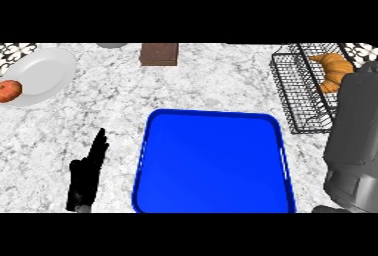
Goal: Pick the croissant from the tray and place it in the tiered basket
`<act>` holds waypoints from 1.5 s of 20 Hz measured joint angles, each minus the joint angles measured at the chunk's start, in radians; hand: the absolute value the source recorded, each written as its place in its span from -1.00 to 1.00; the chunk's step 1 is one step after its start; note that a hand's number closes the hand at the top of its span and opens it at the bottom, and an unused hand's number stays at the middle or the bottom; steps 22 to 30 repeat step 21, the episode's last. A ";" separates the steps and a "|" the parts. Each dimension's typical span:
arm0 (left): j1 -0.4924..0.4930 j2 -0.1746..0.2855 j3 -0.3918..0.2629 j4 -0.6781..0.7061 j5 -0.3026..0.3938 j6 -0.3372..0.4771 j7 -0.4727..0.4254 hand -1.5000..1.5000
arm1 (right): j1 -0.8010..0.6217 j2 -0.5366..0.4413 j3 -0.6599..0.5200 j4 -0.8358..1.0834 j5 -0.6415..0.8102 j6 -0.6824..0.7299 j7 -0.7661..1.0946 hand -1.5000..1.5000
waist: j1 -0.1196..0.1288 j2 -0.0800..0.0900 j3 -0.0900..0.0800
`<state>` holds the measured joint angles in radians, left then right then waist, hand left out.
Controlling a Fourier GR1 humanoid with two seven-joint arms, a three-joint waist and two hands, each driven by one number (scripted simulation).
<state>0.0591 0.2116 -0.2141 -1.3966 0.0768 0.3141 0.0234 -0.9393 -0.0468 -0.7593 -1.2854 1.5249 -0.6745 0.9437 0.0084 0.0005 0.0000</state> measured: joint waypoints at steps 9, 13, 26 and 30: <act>0.028 -0.003 0.014 0.006 0.004 0.002 -0.010 0.00 | 0.152 0.046 0.033 -0.430 0.203 0.060 0.133 -1.00 | -0.027 -0.018 -0.002; 0.032 -0.005 0.014 0.005 -0.001 0.007 -0.005 0.00 | 0.256 0.047 0.100 -0.655 0.202 0.143 0.184 -1.00 | -0.033 -0.023 -0.002; 0.034 -0.001 0.031 0.016 0.006 0.008 0.000 0.00 | 0.509 0.047 0.248 -1.068 0.130 0.312 0.222 -1.00 | -0.059 -0.032 -0.002; 0.034 -0.001 0.031 0.016 0.006 0.008 0.000 0.00 | 0.509 0.047 0.248 -1.068 0.130 0.312 0.222 -1.00 | -0.059 -0.032 -0.002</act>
